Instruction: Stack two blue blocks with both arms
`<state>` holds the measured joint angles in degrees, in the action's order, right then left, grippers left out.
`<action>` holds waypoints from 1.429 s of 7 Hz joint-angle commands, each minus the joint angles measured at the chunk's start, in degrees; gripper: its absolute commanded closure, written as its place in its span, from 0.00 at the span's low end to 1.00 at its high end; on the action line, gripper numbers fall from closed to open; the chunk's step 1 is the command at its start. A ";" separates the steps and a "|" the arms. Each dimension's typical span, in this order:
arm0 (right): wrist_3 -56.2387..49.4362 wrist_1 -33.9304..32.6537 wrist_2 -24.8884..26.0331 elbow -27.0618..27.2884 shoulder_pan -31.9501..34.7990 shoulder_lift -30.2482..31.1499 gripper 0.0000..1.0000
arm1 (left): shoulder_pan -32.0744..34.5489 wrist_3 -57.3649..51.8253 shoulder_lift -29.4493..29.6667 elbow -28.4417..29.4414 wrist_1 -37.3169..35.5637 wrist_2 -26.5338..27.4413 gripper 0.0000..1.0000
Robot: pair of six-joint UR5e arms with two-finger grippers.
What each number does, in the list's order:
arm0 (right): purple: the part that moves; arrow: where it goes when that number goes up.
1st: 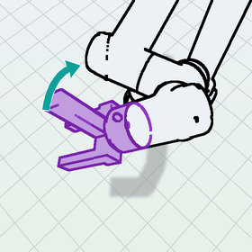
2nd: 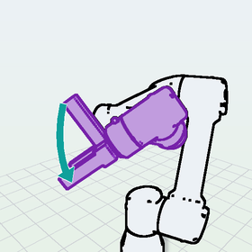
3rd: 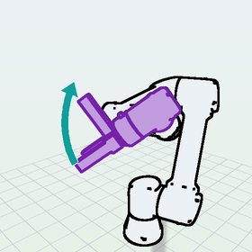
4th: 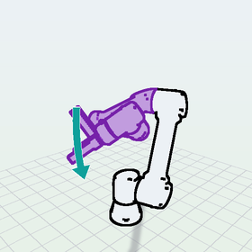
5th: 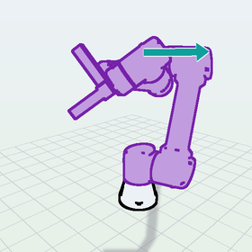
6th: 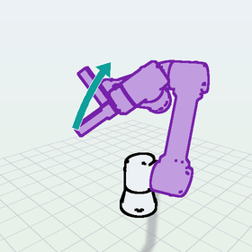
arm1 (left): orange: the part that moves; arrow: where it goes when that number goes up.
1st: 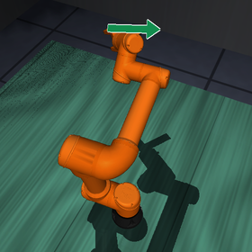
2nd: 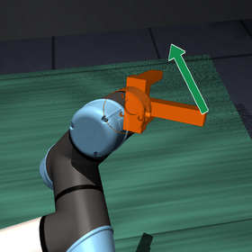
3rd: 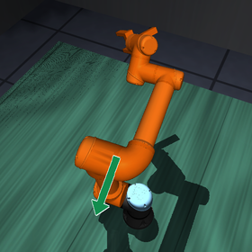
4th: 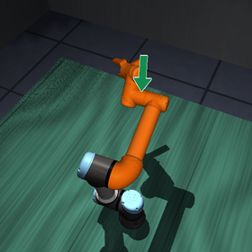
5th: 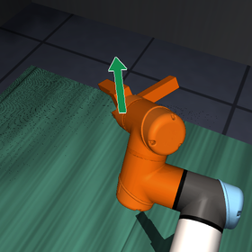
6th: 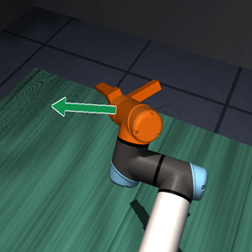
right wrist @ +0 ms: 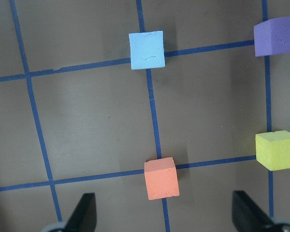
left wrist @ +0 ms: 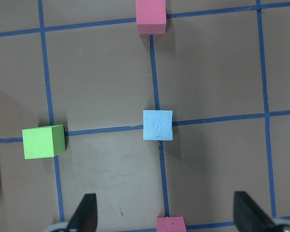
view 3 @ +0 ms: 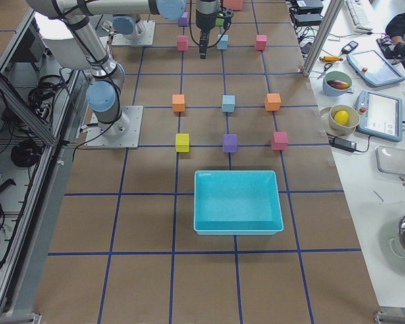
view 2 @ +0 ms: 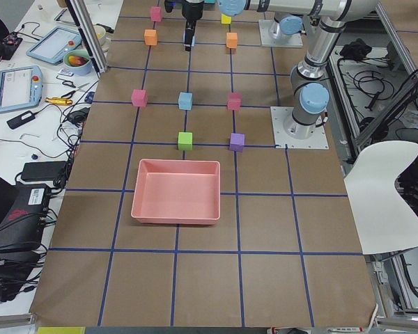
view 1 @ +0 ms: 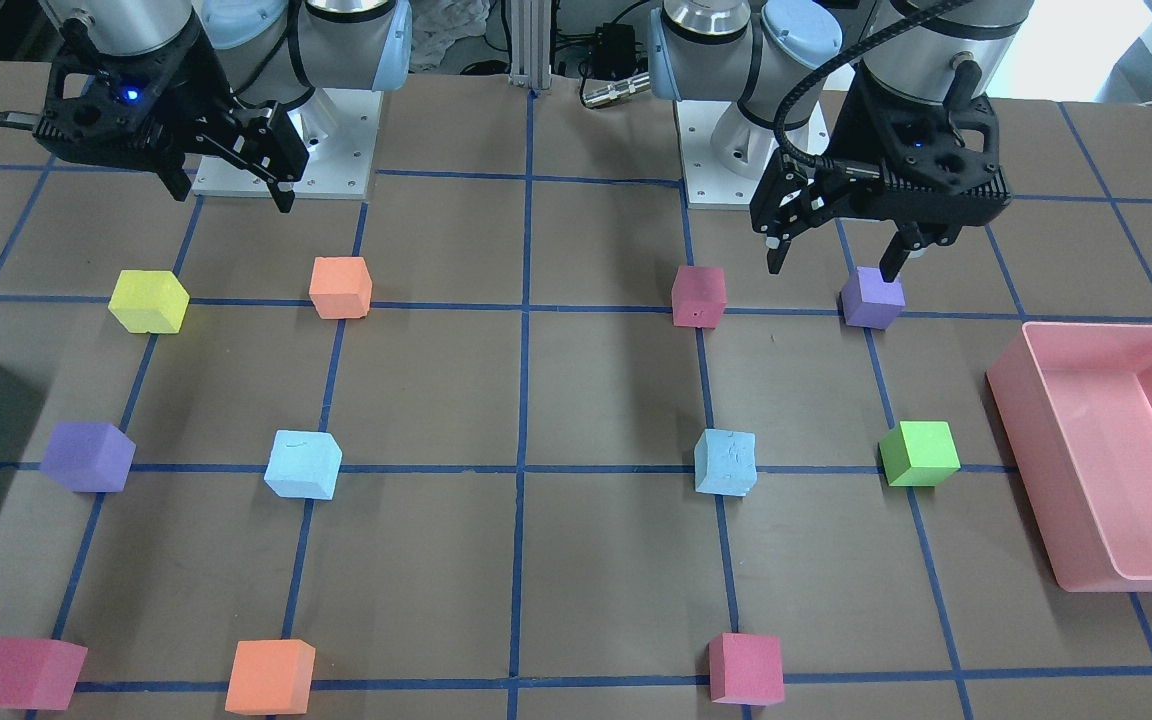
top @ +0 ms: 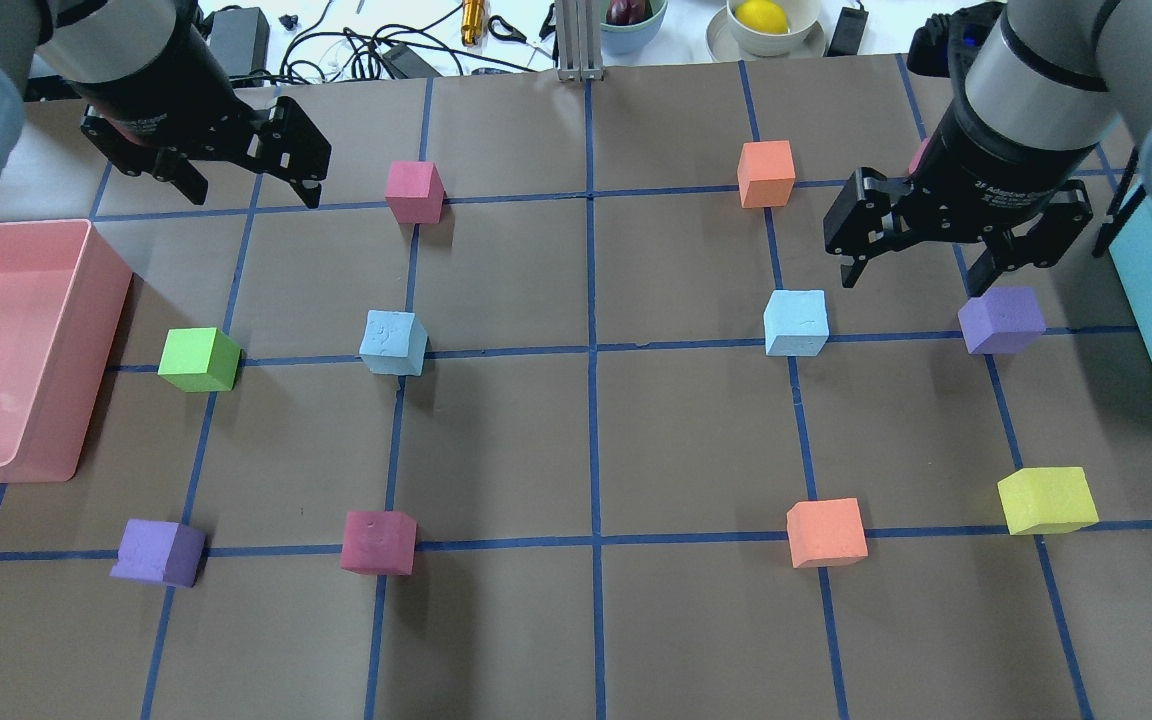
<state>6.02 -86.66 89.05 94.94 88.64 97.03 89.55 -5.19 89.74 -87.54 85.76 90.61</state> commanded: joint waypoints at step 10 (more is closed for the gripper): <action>0.57 -0.43 -0.45 1.03 -0.05 -1.83 0.00 | 0.10 -0.61 3.77 -8.76 -7.32 -0.08 0.00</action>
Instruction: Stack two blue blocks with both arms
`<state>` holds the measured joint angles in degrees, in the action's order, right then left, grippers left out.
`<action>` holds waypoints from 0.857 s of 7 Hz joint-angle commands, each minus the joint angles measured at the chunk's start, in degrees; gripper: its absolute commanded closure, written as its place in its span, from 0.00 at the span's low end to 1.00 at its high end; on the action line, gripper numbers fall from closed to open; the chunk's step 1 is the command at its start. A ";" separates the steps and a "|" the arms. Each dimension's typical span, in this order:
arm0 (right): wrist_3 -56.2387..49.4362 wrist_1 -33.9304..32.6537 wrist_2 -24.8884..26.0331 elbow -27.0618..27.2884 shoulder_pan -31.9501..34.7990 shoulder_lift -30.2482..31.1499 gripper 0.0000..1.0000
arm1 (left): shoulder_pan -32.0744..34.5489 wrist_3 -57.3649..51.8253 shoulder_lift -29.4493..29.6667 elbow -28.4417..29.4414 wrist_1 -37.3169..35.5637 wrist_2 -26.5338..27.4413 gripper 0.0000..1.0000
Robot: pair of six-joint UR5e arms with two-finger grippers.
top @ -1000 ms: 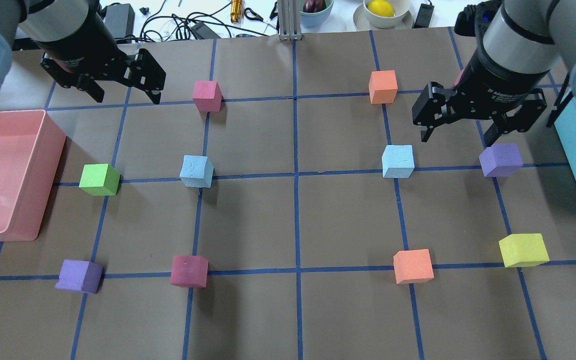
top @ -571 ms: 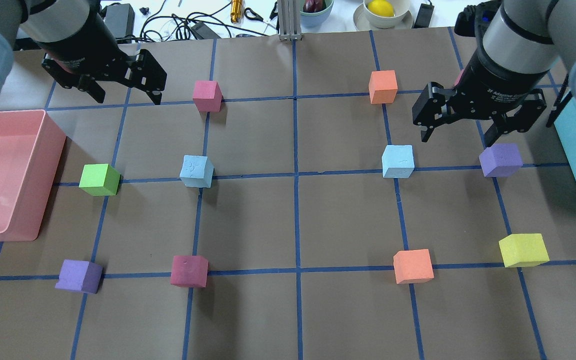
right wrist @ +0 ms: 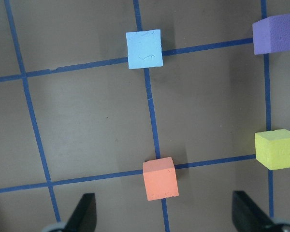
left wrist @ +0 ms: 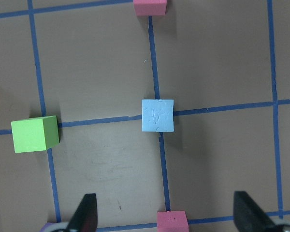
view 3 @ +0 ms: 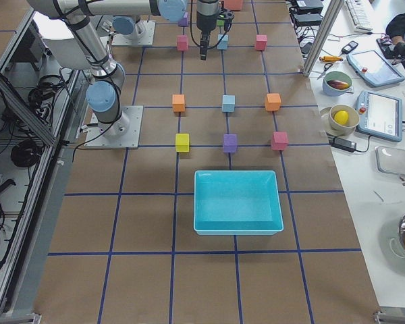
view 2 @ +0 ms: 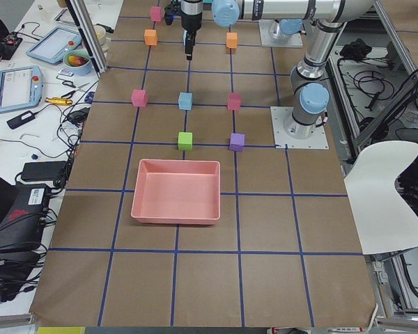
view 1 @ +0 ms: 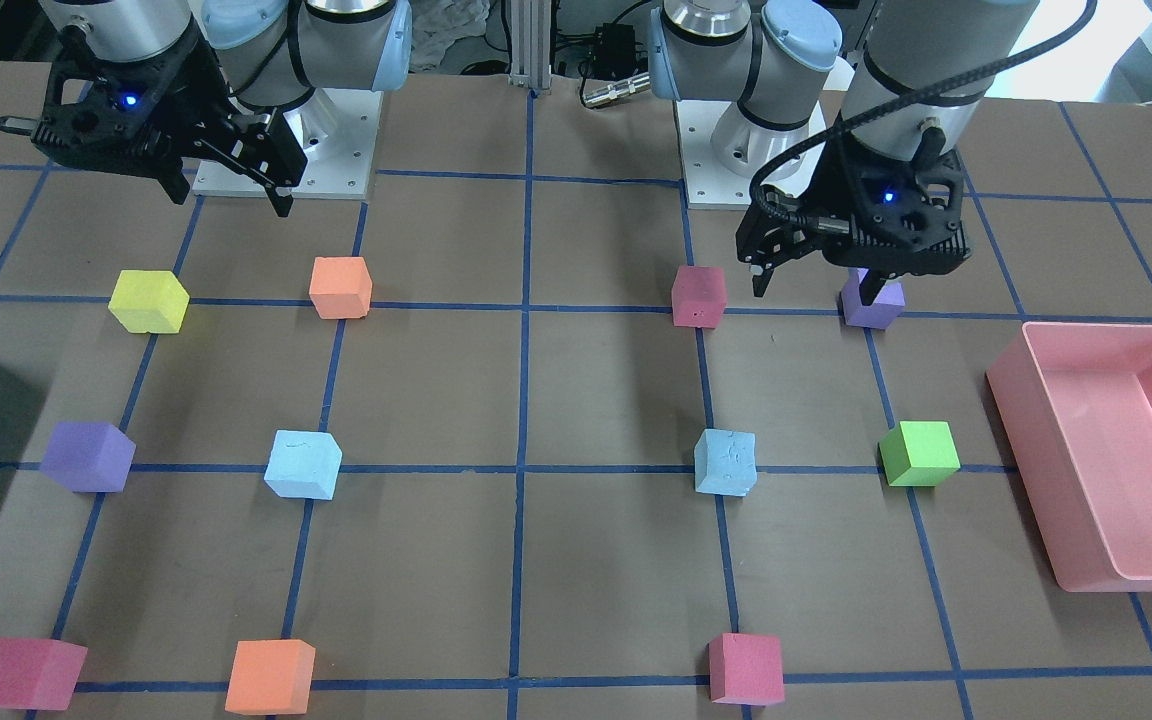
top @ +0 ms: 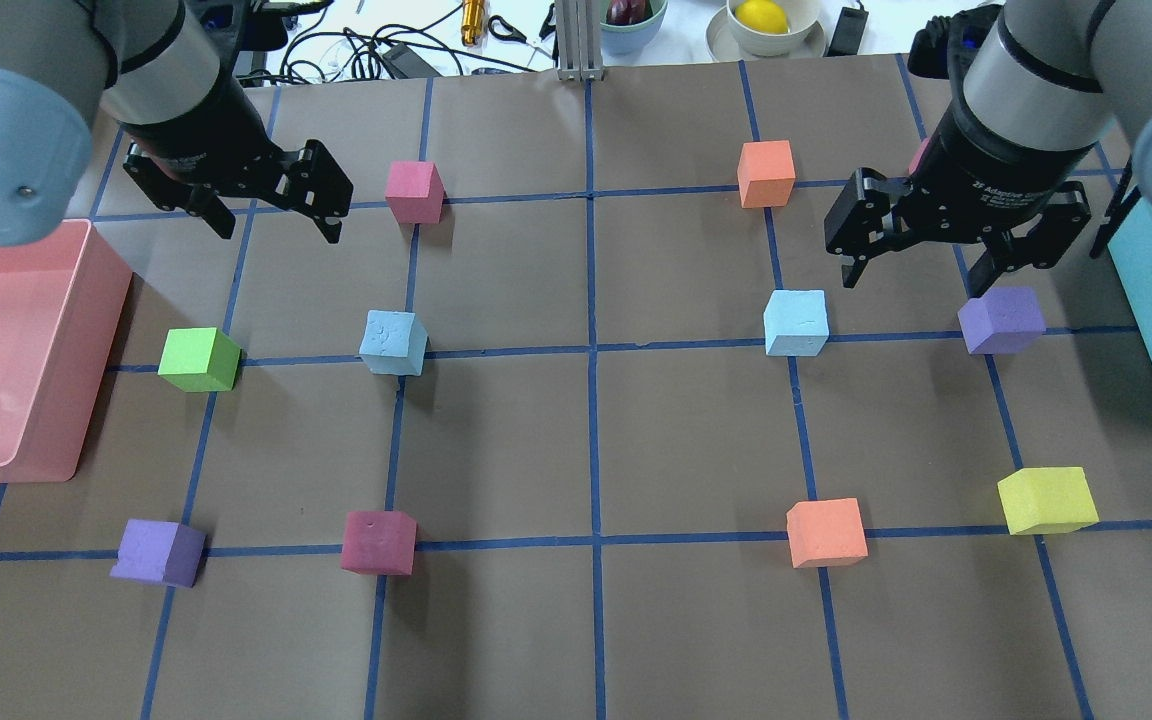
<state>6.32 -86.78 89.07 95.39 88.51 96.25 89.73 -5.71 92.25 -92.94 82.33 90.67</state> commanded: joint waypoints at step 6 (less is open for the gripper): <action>-0.87 -29.90 -0.04 1.56 -0.10 -27.57 0.00 | -0.09 0.87 15.13 -16.13 -28.17 -0.23 0.00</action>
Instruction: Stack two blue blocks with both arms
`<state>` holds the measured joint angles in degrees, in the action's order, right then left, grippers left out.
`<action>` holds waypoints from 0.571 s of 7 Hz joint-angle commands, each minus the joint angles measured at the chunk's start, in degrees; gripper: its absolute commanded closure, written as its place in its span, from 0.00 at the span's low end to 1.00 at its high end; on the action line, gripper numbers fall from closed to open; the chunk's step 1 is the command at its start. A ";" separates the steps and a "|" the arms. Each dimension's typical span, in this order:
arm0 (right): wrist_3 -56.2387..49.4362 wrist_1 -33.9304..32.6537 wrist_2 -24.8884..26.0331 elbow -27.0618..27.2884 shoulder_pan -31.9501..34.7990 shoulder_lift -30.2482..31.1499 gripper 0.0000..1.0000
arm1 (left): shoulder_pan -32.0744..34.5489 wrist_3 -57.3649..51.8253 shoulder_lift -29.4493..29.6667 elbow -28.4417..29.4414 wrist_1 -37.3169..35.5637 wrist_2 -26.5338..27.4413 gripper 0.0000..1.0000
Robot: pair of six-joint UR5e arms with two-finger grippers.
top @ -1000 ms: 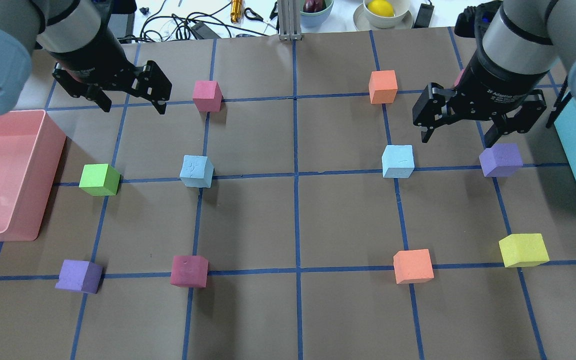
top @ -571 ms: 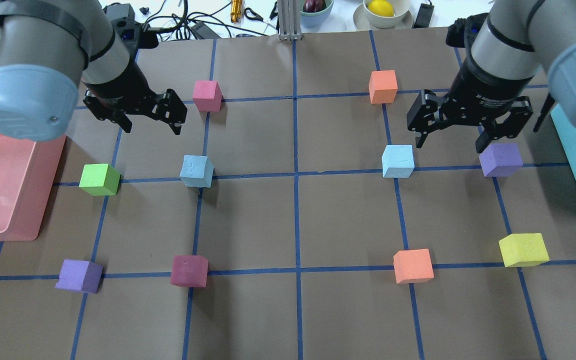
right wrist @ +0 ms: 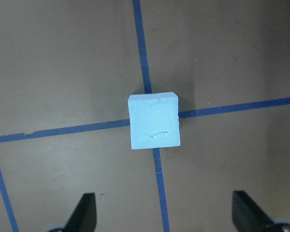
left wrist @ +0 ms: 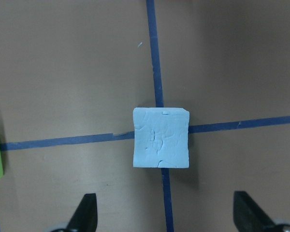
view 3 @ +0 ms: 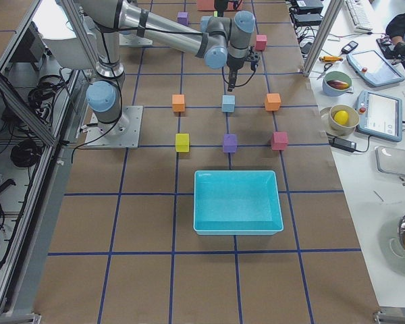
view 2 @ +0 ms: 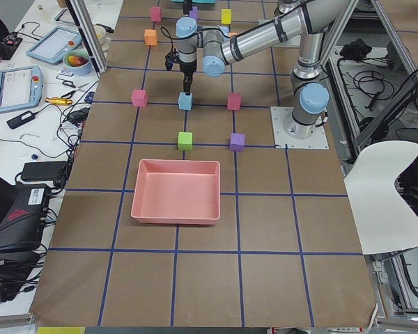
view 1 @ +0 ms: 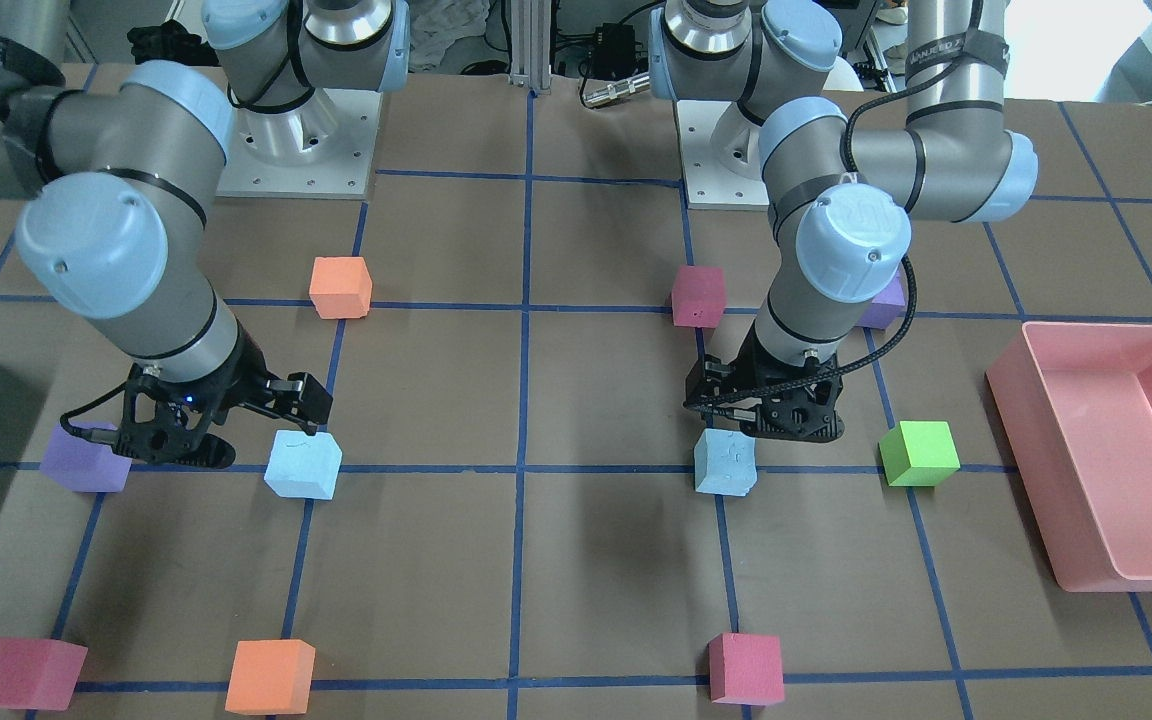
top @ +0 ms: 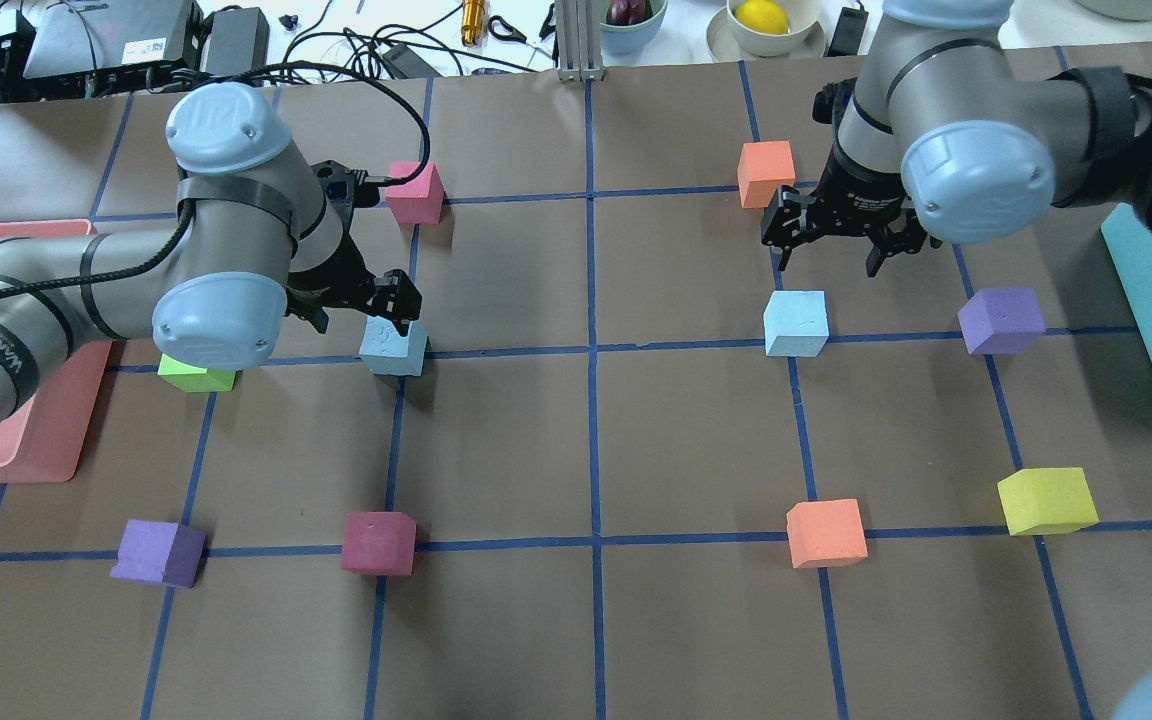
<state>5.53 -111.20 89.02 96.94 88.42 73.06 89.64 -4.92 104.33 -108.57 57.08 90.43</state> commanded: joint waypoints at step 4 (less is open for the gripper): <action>0.09 -5.52 -0.68 0.88 0.00 -8.46 0.00 | 0.09 0.08 8.08 -0.50 -6.98 0.10 0.00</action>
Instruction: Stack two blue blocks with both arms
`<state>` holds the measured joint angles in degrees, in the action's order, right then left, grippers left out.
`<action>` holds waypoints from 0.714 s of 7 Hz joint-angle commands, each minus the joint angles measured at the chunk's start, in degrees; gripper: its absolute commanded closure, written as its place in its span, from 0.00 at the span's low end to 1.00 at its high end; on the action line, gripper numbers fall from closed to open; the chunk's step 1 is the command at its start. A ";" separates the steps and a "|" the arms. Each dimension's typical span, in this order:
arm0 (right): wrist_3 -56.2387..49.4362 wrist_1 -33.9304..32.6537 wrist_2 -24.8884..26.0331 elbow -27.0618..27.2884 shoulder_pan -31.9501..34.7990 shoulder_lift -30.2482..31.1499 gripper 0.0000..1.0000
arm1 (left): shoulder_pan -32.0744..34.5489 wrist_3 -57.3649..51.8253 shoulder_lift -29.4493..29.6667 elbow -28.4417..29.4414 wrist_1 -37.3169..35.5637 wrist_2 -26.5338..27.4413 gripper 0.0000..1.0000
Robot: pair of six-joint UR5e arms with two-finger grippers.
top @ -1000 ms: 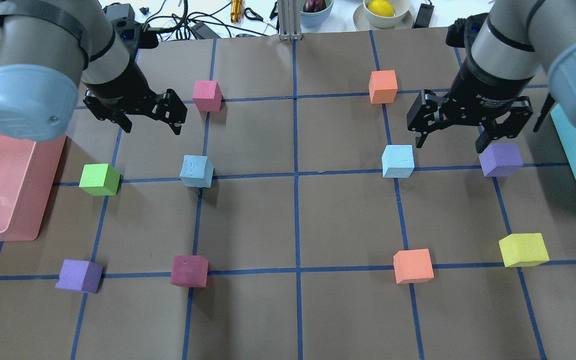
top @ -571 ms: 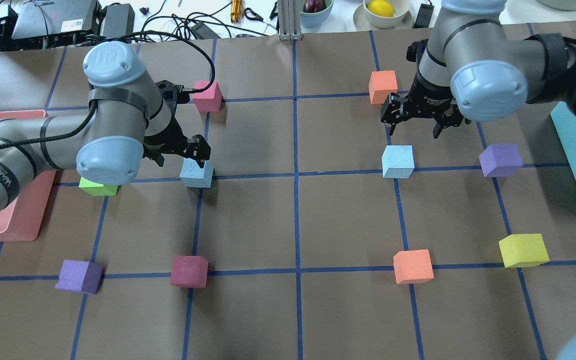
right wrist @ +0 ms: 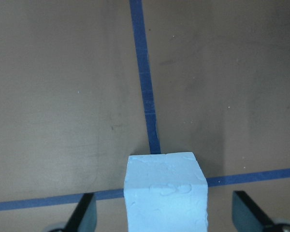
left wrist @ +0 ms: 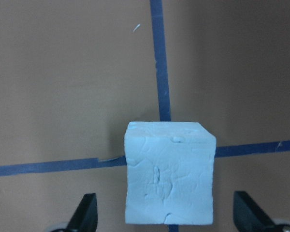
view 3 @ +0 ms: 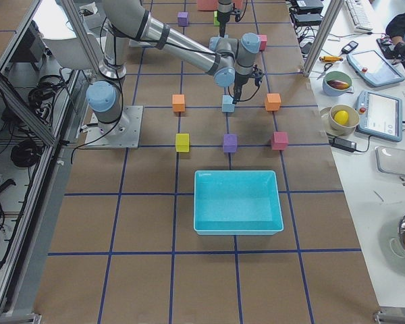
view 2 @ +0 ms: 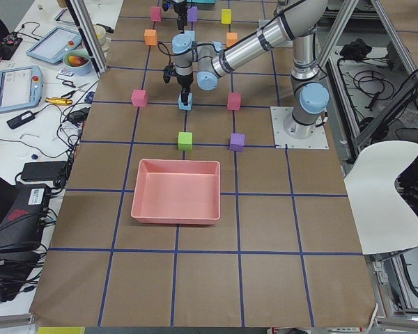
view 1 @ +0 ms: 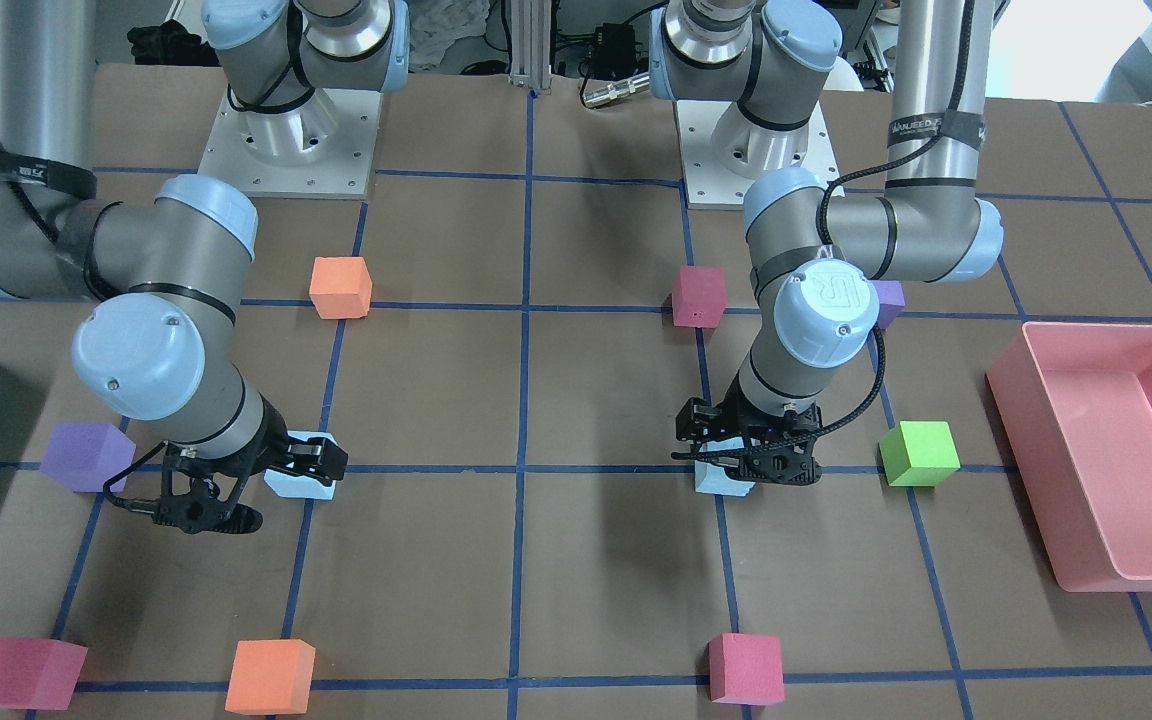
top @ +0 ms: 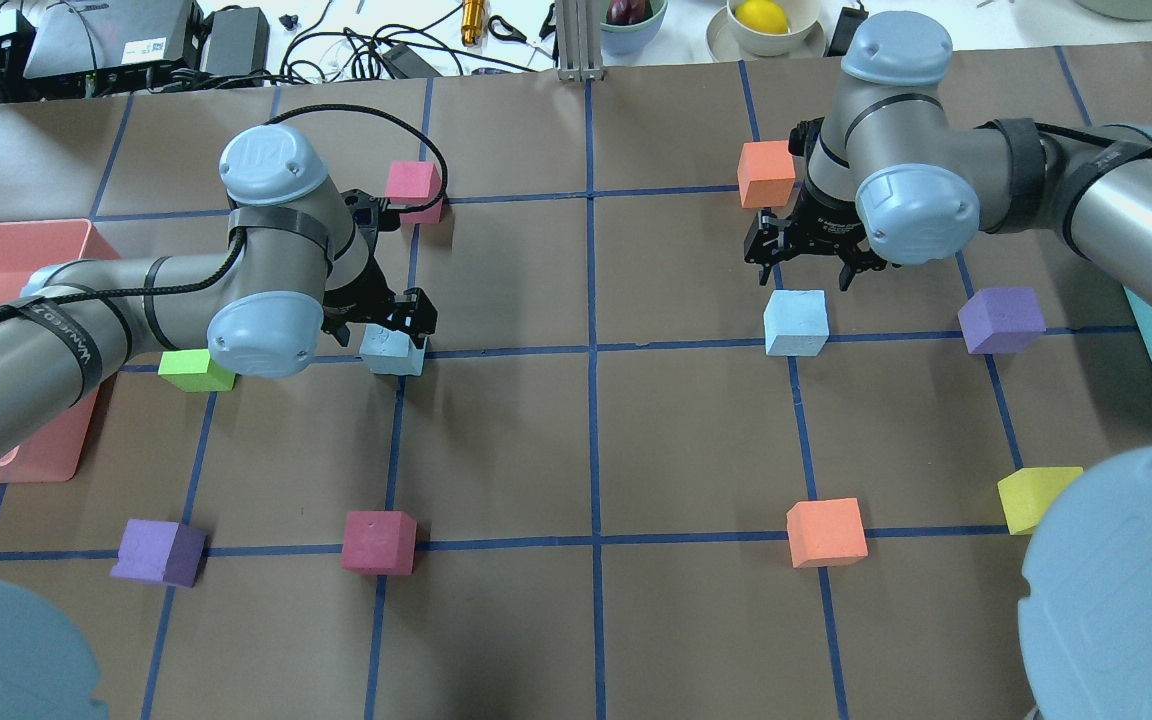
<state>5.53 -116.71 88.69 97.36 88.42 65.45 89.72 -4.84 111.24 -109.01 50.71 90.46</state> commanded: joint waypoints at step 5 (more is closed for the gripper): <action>0.97 -0.18 0.07 3.28 -0.17 -0.93 1.00 | 0.10 -1.23 2.67 0.20 -3.16 -0.11 1.00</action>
<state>6.27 -116.93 88.76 100.46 88.30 64.51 89.82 -5.91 113.86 -108.94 47.68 90.34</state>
